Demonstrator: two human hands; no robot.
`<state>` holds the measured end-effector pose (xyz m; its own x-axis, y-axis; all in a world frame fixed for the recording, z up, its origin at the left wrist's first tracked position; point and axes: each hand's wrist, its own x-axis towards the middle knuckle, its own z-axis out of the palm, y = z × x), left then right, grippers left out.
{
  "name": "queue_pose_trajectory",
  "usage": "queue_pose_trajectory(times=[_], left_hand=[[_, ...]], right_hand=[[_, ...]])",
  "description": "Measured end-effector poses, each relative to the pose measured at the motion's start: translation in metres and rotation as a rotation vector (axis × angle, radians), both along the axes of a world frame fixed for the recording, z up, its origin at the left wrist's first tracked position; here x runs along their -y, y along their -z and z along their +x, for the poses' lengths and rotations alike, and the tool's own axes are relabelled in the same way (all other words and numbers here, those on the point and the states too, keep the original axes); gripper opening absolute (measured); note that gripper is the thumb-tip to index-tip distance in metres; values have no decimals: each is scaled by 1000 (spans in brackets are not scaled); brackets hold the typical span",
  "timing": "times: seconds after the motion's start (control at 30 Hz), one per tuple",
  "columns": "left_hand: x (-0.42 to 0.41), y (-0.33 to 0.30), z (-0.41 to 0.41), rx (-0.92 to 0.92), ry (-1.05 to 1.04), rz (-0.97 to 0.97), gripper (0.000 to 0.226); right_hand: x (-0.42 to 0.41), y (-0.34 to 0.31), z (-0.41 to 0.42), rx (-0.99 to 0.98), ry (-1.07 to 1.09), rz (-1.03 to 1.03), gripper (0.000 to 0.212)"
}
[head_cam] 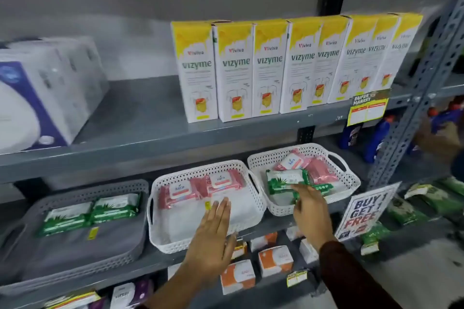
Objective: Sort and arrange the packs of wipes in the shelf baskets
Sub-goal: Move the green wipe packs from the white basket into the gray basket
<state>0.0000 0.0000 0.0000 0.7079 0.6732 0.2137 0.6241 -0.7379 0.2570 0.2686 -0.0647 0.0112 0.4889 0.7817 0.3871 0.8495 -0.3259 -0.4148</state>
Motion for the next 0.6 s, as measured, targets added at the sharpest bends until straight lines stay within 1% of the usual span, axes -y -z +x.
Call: queue_pose_trajectory(times=[0.03,0.1,0.17,0.23,0.3,0.33,0.43,0.47,0.6], left_hand=[[3,4,-1,-18,6,-20,65],[1,32,39,-66,-106,-98,72],[3,37,32,-90,-126,-72,74],[1,39,26,-85,-145,-40,68],[2,36,25,-89,-142,-37,62],[1,34,23,-81,-137,-38,61],[1,30,23,-64,-134,-27,60],[2,29,25,-61,-143,-13,59],[8,30,21,-49,-159,-20,53]], right_hand=[[-2,-1,12,-19,26,-20,54],[-28,9,73,-53,-50,-211,57],[-34,-1,82,-129,-75,-368,53],[-38,-5,84,-174,-115,-409,42],[-45,-8,91,-186,-144,-432,38],[-47,-10,91,-187,-150,-448,40],[-55,-4,96,-178,-192,-524,67],[-58,-2,99,-153,-195,-570,70],[-68,5,102,-125,-149,-640,61]])
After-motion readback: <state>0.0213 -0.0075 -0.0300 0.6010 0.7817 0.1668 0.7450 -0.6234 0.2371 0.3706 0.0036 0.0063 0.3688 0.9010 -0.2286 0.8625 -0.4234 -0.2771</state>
